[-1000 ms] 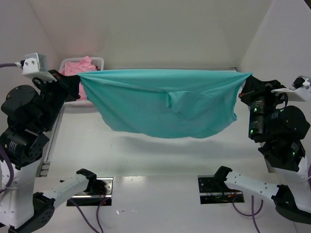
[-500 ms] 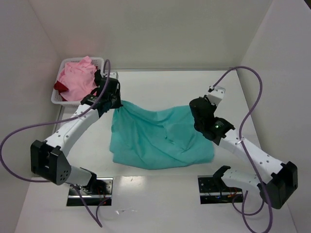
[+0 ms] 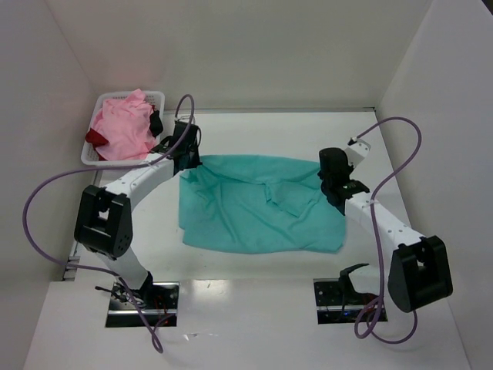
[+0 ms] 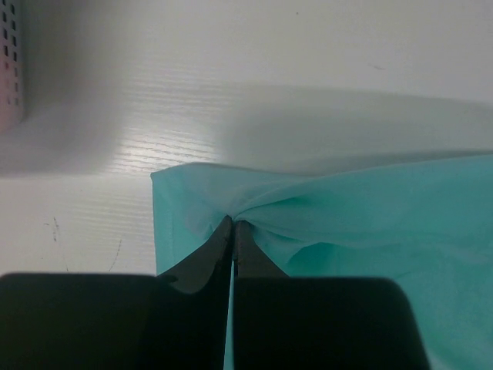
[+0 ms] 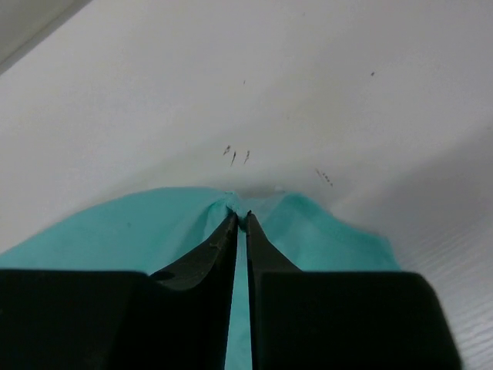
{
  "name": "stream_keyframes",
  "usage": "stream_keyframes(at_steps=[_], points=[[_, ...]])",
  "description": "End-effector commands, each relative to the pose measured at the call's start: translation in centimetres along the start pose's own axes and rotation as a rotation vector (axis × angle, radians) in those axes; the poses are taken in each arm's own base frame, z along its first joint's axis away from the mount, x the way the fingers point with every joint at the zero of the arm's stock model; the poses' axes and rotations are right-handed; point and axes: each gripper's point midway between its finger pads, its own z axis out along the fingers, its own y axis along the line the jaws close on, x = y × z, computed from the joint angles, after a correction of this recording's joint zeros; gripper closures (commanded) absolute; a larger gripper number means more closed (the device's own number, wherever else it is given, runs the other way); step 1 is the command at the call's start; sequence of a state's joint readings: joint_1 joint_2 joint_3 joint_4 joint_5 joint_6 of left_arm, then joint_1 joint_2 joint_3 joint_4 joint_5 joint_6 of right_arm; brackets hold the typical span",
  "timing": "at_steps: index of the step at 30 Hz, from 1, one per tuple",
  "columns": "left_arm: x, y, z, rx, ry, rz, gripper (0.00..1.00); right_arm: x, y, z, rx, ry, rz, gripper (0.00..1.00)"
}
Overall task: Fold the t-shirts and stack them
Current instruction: Flatten out the tshirt
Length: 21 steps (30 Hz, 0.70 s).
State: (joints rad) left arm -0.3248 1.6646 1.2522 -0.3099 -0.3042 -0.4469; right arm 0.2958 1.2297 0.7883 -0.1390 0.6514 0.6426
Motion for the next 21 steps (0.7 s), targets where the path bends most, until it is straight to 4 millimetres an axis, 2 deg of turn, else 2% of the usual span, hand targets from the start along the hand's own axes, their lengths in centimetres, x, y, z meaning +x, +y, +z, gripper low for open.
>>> stream_keyframes(at_steps=[1,4,5,8,10,15,18,21], points=[[-2.8,-1.0,0.7,0.051,-0.07,-0.024,1.0,0.3,1.8,0.5,-0.094,-0.006,0.083,0.86],[-3.1,-1.1,0.7,0.056,-0.081,-0.027,1.0,1.3,2.1,0.3,-0.137,0.028,0.07,0.71],[-3.1,-1.1,0.7,0.056,-0.081,-0.027,1.0,1.4,2.4,-0.1,-0.157,0.042,0.07,0.53],[-3.3,-0.2,0.9,0.047,-0.081,-0.033,1.0,1.9,2.0,-0.7,-0.158,0.076,0.064,0.19],[-3.3,-0.4,0.9,0.061,-0.076,-0.032,1.0,2.6,1.9,-1.0,-0.172,0.107,0.054,0.07],[-4.0,-0.3,0.6,0.07,-0.09,-0.042,1.0,6.1,2.6,-1.8,-0.244,0.244,0.061,0.08],[-4.3,-0.4,0.2,0.073,-0.099,-0.043,1.0,8.2,2.8,-1.8,-0.233,0.329,0.069,0.27],[-3.9,-0.2,0.4,0.07,-0.09,-0.042,1.0,10.7,4.0,-2.6,-0.265,0.411,0.062,0.3]])
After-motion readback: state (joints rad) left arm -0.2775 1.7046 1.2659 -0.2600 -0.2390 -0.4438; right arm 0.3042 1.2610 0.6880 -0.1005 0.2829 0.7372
